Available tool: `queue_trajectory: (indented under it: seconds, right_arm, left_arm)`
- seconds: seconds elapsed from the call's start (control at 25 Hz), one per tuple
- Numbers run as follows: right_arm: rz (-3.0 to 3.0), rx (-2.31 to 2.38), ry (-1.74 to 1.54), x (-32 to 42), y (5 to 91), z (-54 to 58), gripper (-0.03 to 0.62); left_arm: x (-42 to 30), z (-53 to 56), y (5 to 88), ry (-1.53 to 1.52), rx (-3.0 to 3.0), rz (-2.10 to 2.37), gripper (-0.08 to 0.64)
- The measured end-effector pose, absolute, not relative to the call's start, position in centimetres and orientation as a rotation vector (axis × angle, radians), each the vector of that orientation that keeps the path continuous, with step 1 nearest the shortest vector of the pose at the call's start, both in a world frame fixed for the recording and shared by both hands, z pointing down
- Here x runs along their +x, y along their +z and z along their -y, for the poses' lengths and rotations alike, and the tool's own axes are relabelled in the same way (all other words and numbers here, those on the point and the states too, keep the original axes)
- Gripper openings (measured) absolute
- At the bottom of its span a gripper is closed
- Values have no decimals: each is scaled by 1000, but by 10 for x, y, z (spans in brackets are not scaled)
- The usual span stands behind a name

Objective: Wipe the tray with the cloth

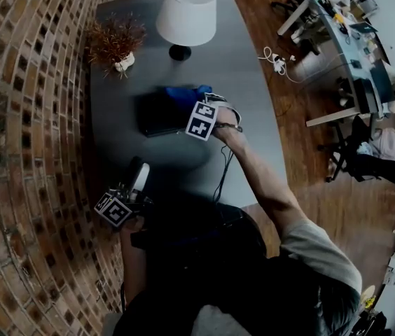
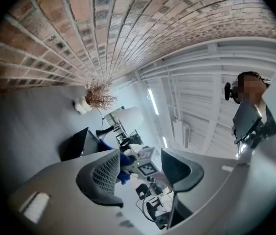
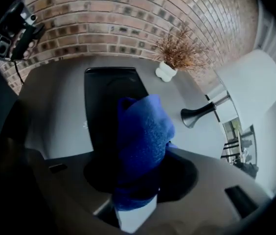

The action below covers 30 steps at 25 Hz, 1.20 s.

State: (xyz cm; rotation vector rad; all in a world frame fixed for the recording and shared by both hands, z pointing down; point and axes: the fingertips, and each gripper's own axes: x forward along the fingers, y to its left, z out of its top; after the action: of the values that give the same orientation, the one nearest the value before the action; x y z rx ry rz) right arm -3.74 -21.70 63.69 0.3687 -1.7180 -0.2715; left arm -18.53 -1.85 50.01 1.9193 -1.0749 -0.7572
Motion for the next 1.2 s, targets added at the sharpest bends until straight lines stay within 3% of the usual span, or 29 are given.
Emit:
queue_trajectory:
  seconds: [0.28,0.4,0.6,0.72,0.96,1.2]
  right_arm:
    - [1829,73,249,19,657,82,166]
    - [1892,244,368,70,659,120,164]
    - [1996,781,157,91,623,267,166]
    - [1955,643,-105,59,646,291,166]
    - [1839,208,-584,30,664,226,163]
    - [1906,-134,-470,60,672,137,163]
  left_arm:
    - [-183,60,529,-545,1980,1127,247]
    - [-198,88,547,-481,1973,1216,249]
    - [-201,125,567,-384,1974,1235,270]
    - [-192,134,585,-322,1962,1221,275]
    - [-171,144,594,-253,1967,1168,275]
    - [-141,143,605,-187,1974,1097,275]
